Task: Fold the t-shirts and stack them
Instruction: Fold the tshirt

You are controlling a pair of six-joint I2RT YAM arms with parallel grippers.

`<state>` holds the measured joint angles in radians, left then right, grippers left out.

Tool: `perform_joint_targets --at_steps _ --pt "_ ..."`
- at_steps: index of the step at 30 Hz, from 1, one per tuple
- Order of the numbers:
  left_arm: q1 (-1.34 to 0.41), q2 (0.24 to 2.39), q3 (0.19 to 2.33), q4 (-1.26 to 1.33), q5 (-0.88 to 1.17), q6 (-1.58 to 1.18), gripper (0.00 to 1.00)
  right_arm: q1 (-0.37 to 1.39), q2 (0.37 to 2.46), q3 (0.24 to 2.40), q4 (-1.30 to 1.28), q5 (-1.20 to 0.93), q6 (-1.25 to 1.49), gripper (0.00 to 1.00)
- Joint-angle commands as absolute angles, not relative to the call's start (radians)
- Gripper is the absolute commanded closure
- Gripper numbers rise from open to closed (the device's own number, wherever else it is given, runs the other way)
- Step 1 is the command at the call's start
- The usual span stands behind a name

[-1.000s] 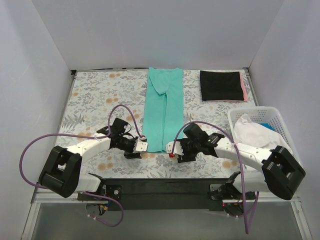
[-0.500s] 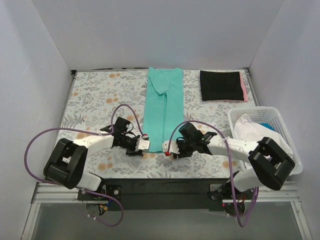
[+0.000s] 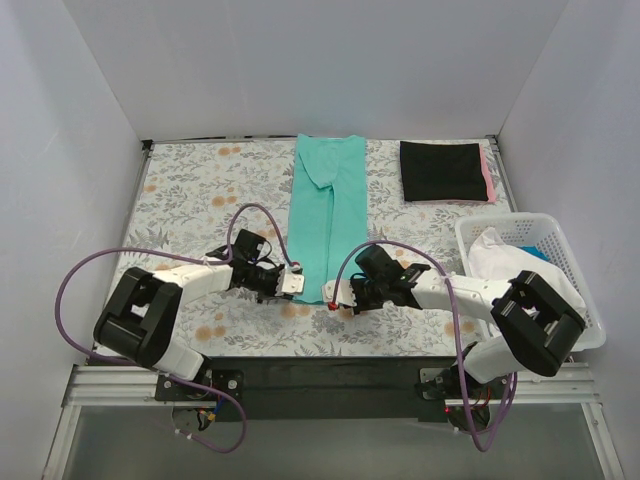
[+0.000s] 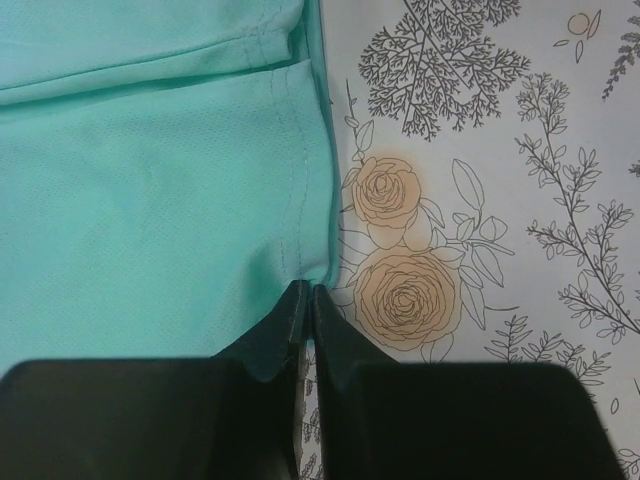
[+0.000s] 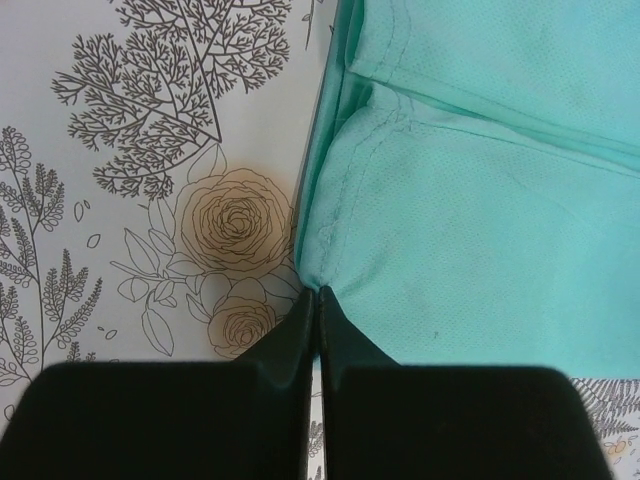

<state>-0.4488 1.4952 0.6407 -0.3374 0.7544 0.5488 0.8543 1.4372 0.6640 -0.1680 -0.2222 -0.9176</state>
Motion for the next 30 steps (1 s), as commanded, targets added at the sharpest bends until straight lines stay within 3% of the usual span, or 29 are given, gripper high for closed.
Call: perform_joint_targets --at_steps 1,13,30 --pt "-0.472 1.494 0.617 -0.365 0.657 0.526 1.0 0.861 1.457 0.672 -0.218 -0.196 -0.899 0.99" --pt "-0.624 1.131 0.56 -0.575 0.756 0.424 1.0 1.023 1.201 0.649 -0.367 -0.258 -0.831 0.99" --pt "-0.408 1.359 0.886 -0.563 0.822 0.359 1.0 0.781 1.318 0.916 -0.411 -0.305 -0.969 0.99"
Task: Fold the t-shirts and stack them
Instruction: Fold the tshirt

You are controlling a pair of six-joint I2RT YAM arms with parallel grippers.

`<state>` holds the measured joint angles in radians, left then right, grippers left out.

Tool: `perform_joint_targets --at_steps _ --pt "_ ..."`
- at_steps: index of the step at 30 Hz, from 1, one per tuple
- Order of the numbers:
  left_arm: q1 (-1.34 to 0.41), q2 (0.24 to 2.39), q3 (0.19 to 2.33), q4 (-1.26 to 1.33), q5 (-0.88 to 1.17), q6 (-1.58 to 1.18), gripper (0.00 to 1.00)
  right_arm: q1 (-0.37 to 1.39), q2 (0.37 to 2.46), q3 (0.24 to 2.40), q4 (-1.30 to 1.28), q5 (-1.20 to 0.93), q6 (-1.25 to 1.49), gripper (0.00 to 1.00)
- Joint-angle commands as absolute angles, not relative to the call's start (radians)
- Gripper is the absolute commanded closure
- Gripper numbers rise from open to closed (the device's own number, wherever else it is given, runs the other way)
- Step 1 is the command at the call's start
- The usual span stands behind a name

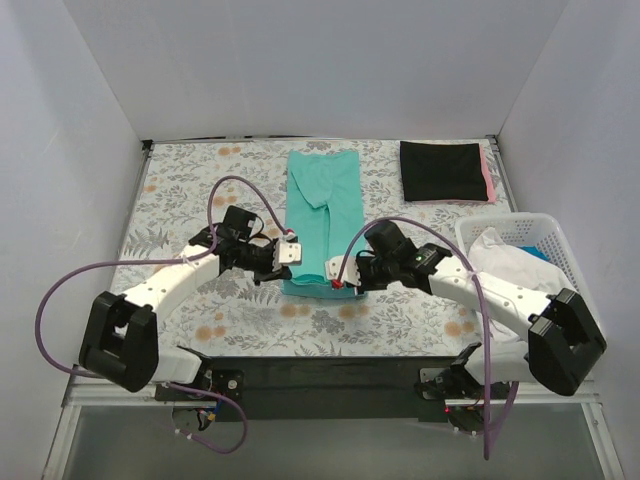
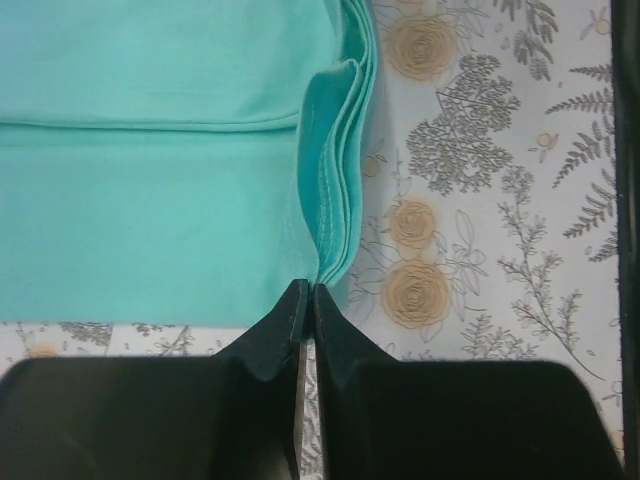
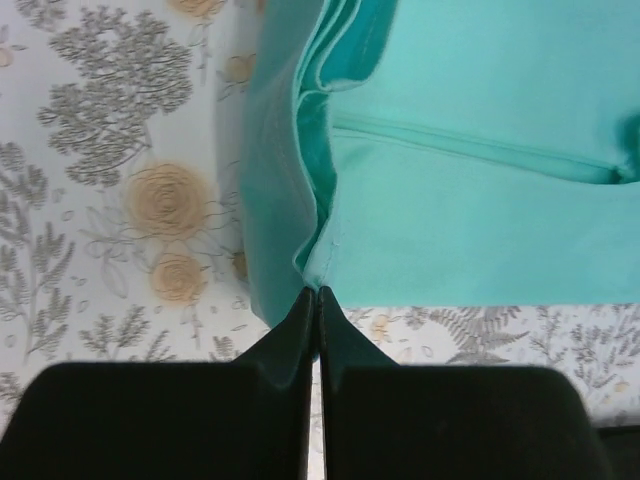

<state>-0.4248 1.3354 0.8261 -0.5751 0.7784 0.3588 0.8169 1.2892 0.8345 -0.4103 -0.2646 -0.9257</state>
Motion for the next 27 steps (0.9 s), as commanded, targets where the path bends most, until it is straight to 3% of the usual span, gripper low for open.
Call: perform_joint_targets --at_steps 1,27 --pt "-0.403 1.373 0.9 -0.552 0.824 0.359 1.0 0.77 1.331 0.936 -0.413 -0.31 -0.977 0.99" --pt "-0.233 1.988 1.519 -0.414 0.792 0.353 1.0 0.462 1.936 1.543 -0.411 -0.428 -1.203 0.99"
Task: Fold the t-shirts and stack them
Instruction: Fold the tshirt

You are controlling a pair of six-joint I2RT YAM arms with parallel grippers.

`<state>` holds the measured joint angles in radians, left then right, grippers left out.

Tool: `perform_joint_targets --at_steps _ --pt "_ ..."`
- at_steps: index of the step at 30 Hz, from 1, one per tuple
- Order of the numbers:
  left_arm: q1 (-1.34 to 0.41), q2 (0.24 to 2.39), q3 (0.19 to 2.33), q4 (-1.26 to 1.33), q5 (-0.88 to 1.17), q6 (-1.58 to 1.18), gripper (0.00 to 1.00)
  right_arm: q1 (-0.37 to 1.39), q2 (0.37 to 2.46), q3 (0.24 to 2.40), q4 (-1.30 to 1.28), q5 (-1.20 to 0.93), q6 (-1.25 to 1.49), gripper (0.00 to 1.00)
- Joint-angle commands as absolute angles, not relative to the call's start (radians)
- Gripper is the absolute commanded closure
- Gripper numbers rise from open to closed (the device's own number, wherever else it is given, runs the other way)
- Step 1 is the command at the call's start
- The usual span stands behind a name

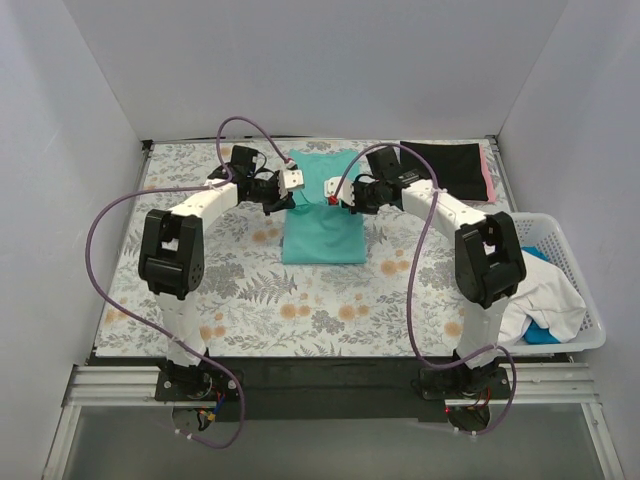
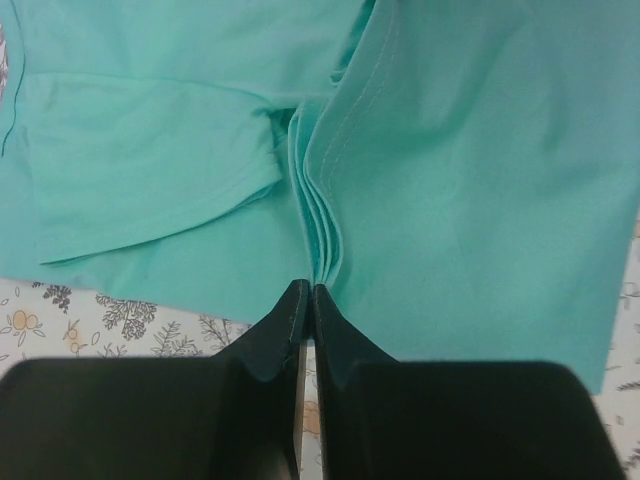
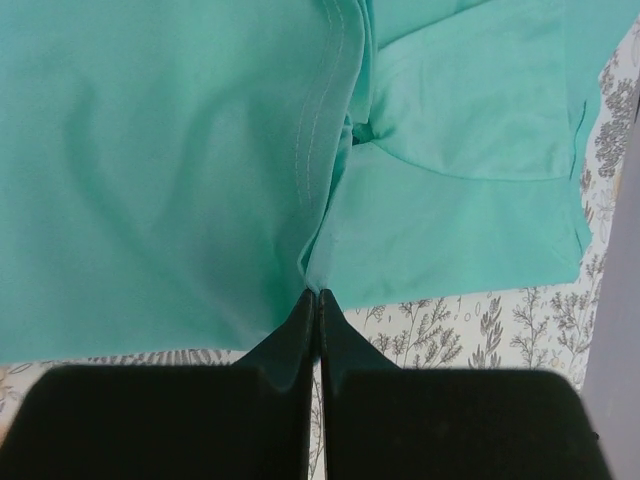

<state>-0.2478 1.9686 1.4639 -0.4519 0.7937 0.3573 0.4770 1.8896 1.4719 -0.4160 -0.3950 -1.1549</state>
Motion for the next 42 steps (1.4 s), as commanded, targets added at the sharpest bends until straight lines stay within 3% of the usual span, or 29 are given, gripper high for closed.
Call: perform_joint_targets --at_steps 1,15,17,18,21,22,27,28,29,31,38,42 --pt "-0.233 2.002 1.528 -0.39 0.782 0.347 1.0 0.459 1.95 1.555 -0.408 -0.429 -1.206 0.99" --pt "-0.222 2.149 1.585 -0.288 0.736 0.319 1.0 0.442 2.144 1.697 -0.379 -0.391 -1.218 0.99" --pt "-0.222 2.16 1.591 -0.262 0.723 0.292 0.98 0.442 2.154 1.716 -0.377 -0.361 -1.201 0.85" --pt "-0.222 2.158 1.598 -0.255 0.697 0.278 0.91 0.442 2.154 1.726 -0.374 -0.348 -1.192 0.68" --pt "-0.213 2.16 1.657 -0.218 0.629 0.103 0.73 0.434 2.134 1.773 -0.374 -0.308 -1.12 0.51" --pt "-0.189 2.146 1.699 -0.219 0.615 -0.037 0.7 0.431 2.109 1.798 -0.376 -0.292 -1.074 0.38" --pt "-0.15 1.984 1.649 -0.293 0.682 -0.326 0.58 0.411 1.985 1.809 -0.445 -0.314 -0.835 0.24" --pt "-0.149 1.945 1.625 -0.31 0.731 -0.381 0.4 0.413 1.945 1.802 -0.49 -0.334 -0.78 0.18" --pt "-0.15 1.889 1.593 -0.311 0.753 -0.434 0.29 0.413 1.927 1.795 -0.509 -0.383 -0.676 0.13" --pt "-0.15 1.844 1.508 -0.316 0.819 -0.611 0.2 0.416 1.895 1.769 -0.546 -0.44 -0.559 0.04" --pt "-0.205 1.781 1.255 -0.23 1.009 -1.11 0.17 0.425 1.876 1.603 -0.566 -0.759 -0.151 0.02" --pt "-0.245 1.789 1.122 -0.079 1.048 -1.299 0.16 0.445 1.885 1.462 -0.438 -0.886 0.09 0.02"
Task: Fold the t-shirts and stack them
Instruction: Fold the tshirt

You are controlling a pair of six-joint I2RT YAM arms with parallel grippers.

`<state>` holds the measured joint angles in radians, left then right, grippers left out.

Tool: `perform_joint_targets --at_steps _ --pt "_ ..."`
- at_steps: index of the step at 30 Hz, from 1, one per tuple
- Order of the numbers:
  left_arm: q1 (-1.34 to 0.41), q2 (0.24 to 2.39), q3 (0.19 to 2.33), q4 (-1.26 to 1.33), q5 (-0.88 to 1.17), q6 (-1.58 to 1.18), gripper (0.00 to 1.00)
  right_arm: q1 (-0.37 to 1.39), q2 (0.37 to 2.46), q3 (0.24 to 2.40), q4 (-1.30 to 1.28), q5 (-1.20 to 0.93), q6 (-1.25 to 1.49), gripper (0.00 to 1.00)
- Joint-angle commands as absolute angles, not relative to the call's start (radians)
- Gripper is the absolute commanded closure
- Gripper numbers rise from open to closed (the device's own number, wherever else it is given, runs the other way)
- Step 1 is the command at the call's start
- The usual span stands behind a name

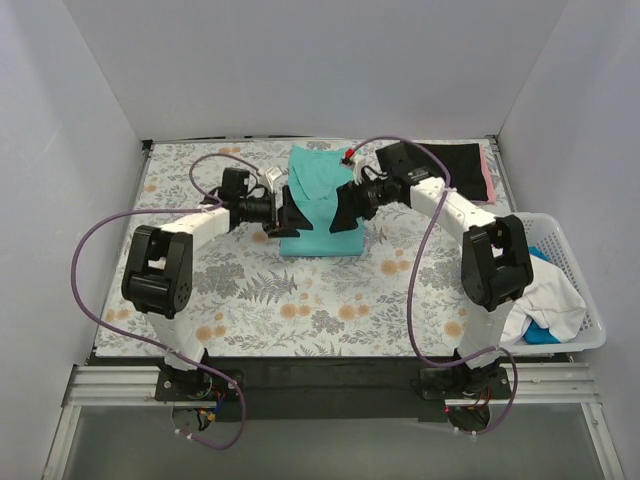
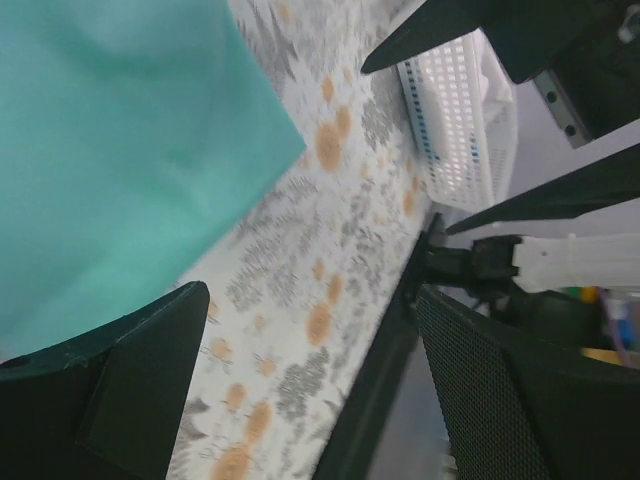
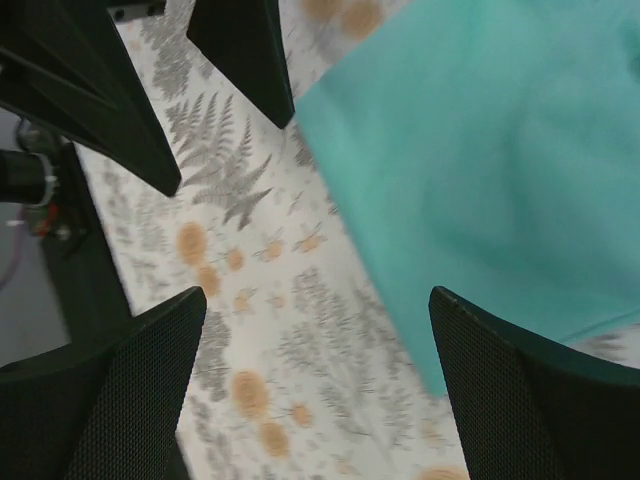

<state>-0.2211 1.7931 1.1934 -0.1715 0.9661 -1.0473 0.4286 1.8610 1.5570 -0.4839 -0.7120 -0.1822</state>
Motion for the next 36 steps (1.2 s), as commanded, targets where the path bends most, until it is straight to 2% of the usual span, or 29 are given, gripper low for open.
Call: perform_joint_targets --at_steps 1,7,14,24,28,32,36 --pt "-0.253 1.799 1.102 -0.022 1.049 -1.333 0.16 0.449 1.878 1.43 -0.338 -0.899 0.171 0.02" --pt "-0.287 1.874 1.043 0.102 1.037 -1.476 0.14 0.471 1.94 1.35 -0.256 -0.891 0.229 0.02" --pt "-0.278 1.945 1.043 0.175 1.008 -1.48 0.14 0.431 2.045 1.27 -0.206 -0.896 0.244 0.02" --pt "-0.201 2.085 0.907 0.256 1.019 -1.526 0.14 0.334 2.146 1.126 -0.146 -0.894 0.299 0.02" --pt "-0.198 2.014 0.79 0.386 1.032 -1.609 0.1 0.311 2.112 1.036 -0.121 -0.85 0.348 0.02" --pt "-0.195 1.921 0.718 0.414 1.103 -1.638 0.07 0.298 2.034 0.973 -0.09 -0.912 0.364 0.02" --pt "-0.189 1.751 0.759 0.281 1.143 -1.515 0.07 0.304 1.886 0.992 -0.187 -1.0 0.212 0.04"
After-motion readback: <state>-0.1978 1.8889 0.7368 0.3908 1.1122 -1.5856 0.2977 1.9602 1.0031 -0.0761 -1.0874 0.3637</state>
